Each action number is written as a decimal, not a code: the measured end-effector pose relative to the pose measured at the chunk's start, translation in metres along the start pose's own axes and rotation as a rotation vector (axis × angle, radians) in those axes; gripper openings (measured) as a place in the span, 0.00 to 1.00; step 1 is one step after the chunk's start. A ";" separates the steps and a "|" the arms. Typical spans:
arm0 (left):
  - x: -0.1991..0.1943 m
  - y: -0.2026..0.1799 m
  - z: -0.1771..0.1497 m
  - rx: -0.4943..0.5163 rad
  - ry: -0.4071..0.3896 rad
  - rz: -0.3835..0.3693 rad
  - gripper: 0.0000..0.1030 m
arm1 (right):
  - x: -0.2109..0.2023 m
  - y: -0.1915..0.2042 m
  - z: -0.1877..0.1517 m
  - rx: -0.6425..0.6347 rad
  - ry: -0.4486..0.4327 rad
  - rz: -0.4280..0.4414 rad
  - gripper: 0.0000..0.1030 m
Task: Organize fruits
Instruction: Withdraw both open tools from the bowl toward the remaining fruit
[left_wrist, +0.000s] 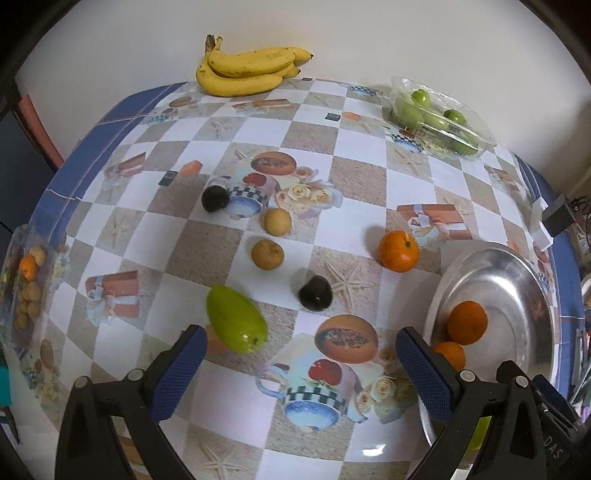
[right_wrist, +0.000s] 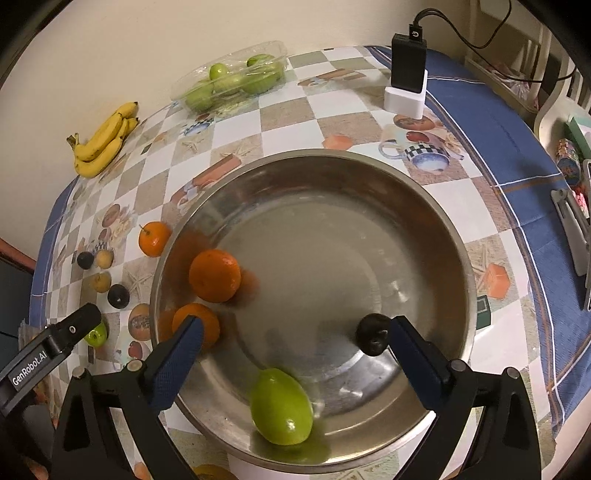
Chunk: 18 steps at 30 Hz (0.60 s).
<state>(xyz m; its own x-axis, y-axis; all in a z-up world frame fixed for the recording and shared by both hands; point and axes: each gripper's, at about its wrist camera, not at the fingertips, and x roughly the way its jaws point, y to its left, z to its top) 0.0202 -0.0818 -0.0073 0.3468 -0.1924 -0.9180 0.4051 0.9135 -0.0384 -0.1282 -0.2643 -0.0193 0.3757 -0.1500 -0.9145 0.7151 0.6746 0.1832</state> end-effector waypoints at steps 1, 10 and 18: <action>-0.001 0.002 0.001 0.000 -0.007 0.001 1.00 | 0.000 0.001 0.000 -0.003 -0.001 -0.007 0.97; -0.006 0.036 0.013 -0.043 -0.047 0.025 1.00 | 0.004 0.018 0.001 -0.028 -0.004 -0.026 0.97; 0.001 0.078 0.019 -0.162 -0.031 0.009 1.00 | 0.003 0.041 0.001 -0.070 -0.023 0.012 0.97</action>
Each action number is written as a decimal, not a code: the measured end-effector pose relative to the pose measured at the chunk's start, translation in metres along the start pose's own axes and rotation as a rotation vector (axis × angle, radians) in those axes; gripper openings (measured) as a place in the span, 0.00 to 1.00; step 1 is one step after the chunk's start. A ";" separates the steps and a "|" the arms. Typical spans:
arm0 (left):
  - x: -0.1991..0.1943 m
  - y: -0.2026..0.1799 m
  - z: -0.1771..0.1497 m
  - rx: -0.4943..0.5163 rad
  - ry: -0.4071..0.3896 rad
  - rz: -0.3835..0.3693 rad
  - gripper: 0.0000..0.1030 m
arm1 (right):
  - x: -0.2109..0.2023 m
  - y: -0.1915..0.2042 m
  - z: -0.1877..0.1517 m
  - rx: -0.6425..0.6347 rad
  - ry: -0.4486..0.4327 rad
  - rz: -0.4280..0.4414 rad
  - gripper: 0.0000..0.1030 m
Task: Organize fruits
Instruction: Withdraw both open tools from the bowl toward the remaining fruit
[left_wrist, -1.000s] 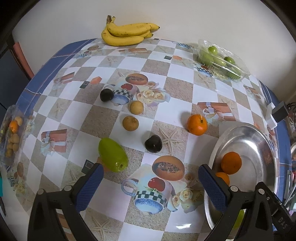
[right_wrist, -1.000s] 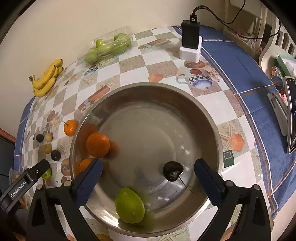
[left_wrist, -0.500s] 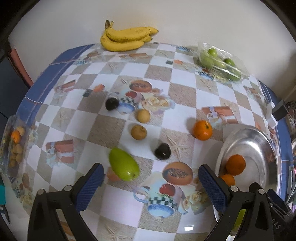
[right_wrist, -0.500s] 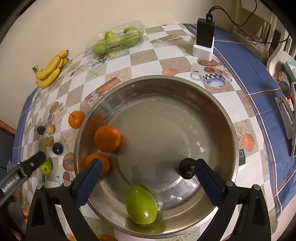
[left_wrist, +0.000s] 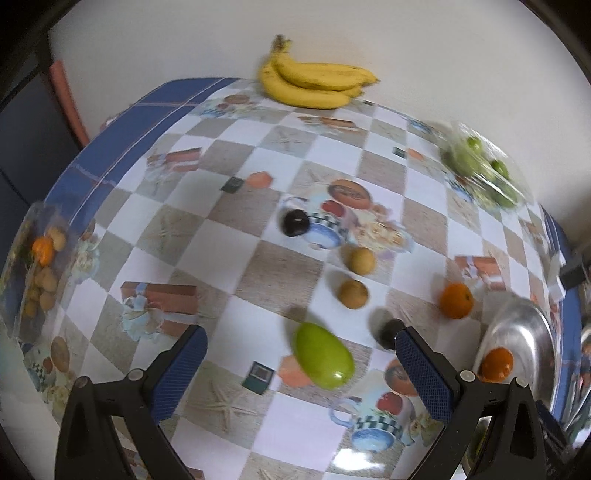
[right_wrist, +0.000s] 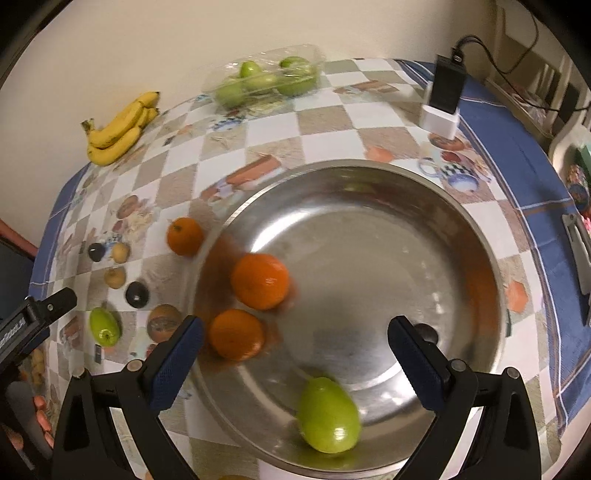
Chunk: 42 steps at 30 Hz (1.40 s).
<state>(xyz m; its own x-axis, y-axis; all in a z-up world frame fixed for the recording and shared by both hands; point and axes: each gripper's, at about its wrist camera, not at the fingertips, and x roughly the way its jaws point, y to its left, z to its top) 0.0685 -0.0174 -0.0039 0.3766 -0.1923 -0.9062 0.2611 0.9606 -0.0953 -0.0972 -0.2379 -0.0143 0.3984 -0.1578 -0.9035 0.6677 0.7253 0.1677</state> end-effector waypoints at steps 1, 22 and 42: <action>0.001 0.005 0.001 -0.013 0.001 -0.001 1.00 | 0.000 0.003 0.000 -0.006 -0.002 0.006 0.97; 0.008 0.051 0.011 -0.113 -0.015 0.023 1.00 | 0.017 0.117 -0.006 -0.249 -0.004 0.192 0.97; 0.042 0.056 0.014 -0.197 0.063 -0.060 1.00 | 0.066 0.149 0.005 -0.310 0.050 0.191 0.77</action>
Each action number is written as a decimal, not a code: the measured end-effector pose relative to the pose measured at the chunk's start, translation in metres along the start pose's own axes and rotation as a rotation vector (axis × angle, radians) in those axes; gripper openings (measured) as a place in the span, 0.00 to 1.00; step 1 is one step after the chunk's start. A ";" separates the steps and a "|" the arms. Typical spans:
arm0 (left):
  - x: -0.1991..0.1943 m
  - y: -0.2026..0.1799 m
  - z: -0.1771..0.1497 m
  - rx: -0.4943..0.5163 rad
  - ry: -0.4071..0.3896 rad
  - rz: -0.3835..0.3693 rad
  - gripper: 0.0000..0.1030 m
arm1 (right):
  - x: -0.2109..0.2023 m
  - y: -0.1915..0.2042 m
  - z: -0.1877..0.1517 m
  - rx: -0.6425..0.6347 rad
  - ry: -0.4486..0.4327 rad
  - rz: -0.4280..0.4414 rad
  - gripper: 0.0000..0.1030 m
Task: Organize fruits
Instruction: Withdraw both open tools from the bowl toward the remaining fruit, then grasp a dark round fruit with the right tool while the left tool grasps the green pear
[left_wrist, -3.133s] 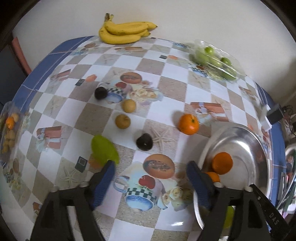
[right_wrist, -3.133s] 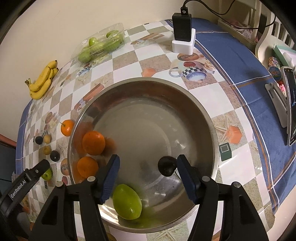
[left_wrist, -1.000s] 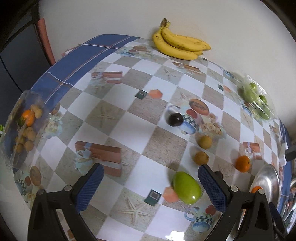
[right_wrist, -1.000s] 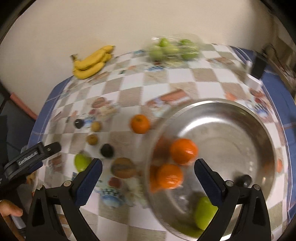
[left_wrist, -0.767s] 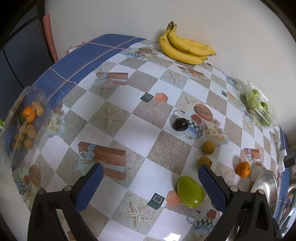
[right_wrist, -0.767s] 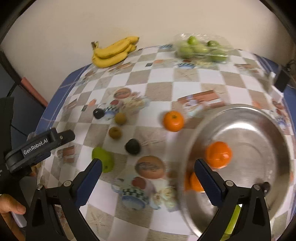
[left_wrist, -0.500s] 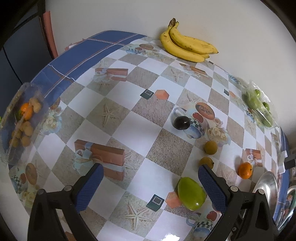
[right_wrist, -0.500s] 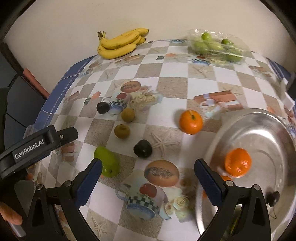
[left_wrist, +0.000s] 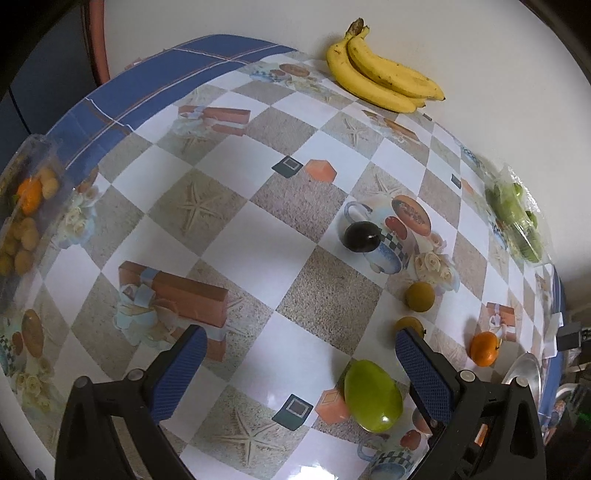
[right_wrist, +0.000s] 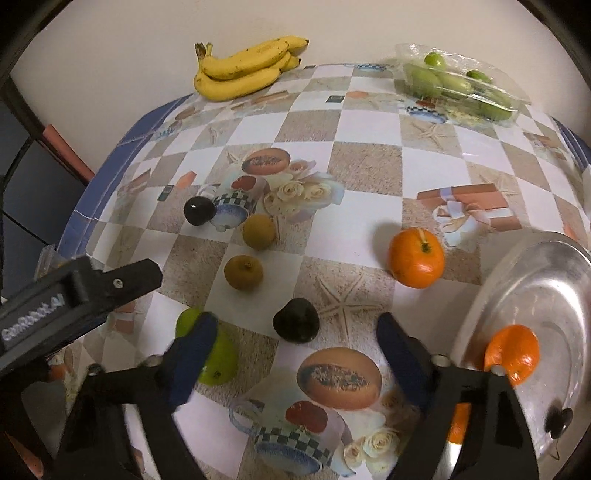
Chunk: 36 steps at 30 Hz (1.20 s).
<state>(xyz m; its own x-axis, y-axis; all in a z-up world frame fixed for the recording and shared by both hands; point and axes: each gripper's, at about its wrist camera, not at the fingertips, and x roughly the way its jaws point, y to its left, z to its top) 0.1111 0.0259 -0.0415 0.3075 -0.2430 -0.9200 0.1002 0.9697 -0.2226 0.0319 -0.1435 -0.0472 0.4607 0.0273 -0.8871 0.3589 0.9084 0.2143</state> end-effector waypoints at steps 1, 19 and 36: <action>0.001 -0.001 0.000 0.002 0.004 0.000 1.00 | 0.003 0.000 0.000 -0.003 0.005 0.000 0.75; 0.011 -0.012 -0.003 0.032 0.057 -0.009 1.00 | 0.009 -0.002 0.002 0.025 0.031 0.020 0.27; 0.018 -0.023 -0.022 -0.013 0.145 -0.102 0.76 | -0.026 -0.027 -0.004 0.121 0.006 0.025 0.27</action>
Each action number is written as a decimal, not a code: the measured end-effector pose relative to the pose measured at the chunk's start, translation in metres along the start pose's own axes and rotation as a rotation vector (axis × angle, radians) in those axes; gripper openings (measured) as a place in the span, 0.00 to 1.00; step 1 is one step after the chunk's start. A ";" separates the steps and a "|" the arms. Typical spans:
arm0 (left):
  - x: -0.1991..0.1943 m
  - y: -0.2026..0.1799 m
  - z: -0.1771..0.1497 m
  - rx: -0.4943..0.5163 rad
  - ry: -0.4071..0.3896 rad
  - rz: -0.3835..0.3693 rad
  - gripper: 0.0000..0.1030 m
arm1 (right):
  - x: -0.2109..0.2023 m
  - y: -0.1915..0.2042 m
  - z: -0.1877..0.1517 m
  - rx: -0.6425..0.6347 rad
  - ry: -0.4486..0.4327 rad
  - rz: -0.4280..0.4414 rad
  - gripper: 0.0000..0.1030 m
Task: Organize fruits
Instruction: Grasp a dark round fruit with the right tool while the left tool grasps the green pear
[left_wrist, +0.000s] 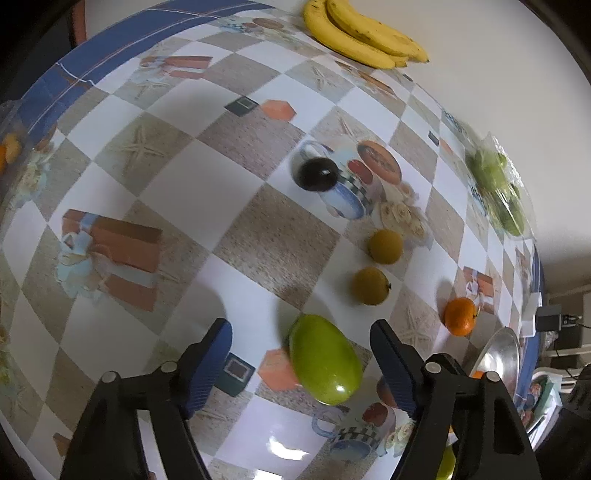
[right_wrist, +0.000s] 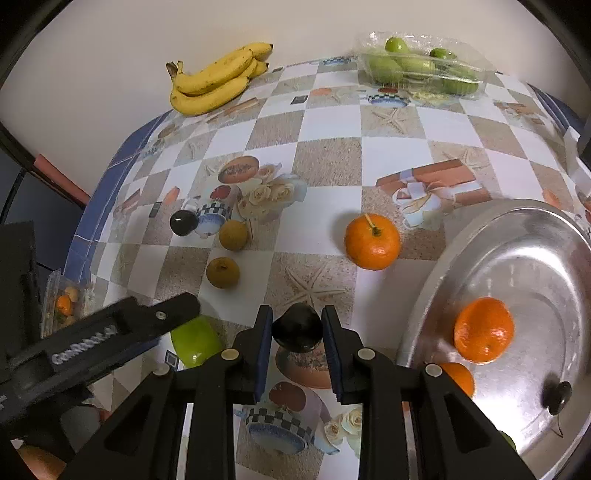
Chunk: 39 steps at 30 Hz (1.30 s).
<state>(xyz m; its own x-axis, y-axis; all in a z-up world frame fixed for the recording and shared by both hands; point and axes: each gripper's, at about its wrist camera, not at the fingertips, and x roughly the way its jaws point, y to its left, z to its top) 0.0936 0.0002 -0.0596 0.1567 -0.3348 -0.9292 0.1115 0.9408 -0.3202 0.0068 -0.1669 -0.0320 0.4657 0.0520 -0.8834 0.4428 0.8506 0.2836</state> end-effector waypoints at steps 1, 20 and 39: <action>0.000 -0.001 0.000 0.003 0.001 0.002 0.73 | -0.002 0.000 0.000 0.000 -0.003 0.001 0.27; -0.005 -0.014 -0.010 0.038 0.001 -0.005 0.40 | -0.028 -0.008 -0.013 0.014 -0.032 0.030 0.27; -0.036 -0.028 -0.012 0.080 -0.095 -0.006 0.39 | -0.054 -0.023 -0.027 0.059 -0.063 0.054 0.27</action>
<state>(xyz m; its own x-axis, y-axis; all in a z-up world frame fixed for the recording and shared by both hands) 0.0733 -0.0136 -0.0193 0.2476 -0.3476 -0.9044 0.1904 0.9327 -0.3063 -0.0492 -0.1747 -0.0007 0.5368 0.0628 -0.8414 0.4591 0.8149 0.3537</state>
